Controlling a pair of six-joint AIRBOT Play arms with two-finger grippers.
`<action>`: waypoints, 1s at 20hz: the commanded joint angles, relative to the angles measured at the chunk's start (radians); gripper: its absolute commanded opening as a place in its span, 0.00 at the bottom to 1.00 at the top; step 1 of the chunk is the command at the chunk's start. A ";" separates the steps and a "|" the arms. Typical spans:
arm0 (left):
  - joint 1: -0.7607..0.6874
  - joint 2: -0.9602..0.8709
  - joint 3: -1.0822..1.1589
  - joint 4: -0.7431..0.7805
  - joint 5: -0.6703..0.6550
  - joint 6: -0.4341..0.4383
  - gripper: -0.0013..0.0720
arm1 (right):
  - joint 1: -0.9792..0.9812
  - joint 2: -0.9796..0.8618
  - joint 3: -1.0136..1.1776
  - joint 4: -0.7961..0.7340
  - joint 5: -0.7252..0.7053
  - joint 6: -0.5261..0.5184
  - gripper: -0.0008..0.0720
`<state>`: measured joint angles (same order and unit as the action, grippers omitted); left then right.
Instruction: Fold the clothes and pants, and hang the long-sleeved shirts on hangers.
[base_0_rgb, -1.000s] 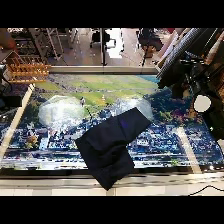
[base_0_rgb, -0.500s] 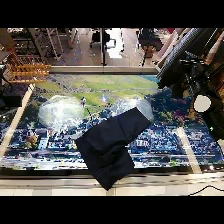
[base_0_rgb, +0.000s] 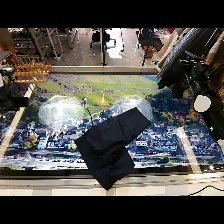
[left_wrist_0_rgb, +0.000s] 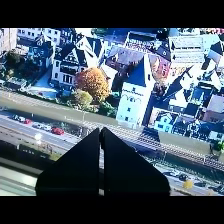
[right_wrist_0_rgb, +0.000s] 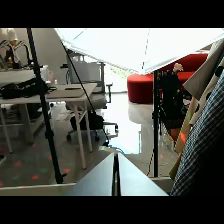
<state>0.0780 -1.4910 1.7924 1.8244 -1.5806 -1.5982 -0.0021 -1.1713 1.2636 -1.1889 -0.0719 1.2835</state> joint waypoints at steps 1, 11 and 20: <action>0.001 -0.040 0.000 -0.072 -0.039 0.016 0.09 | 0.008 0.000 0.000 0.072 0.002 0.073 0.03; 0.001 0.083 -0.195 -0.569 0.135 0.167 0.48 | 0.008 0.204 0.000 0.059 0.175 0.065 0.03; -0.018 0.328 -0.832 -0.712 0.485 0.204 0.83 | -0.103 0.143 -0.036 0.005 1.028 0.052 0.66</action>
<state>0.0708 -1.1820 1.0714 1.1801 -1.1599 -1.4227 -0.0406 -0.9668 1.2507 -1.1736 0.5644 1.3609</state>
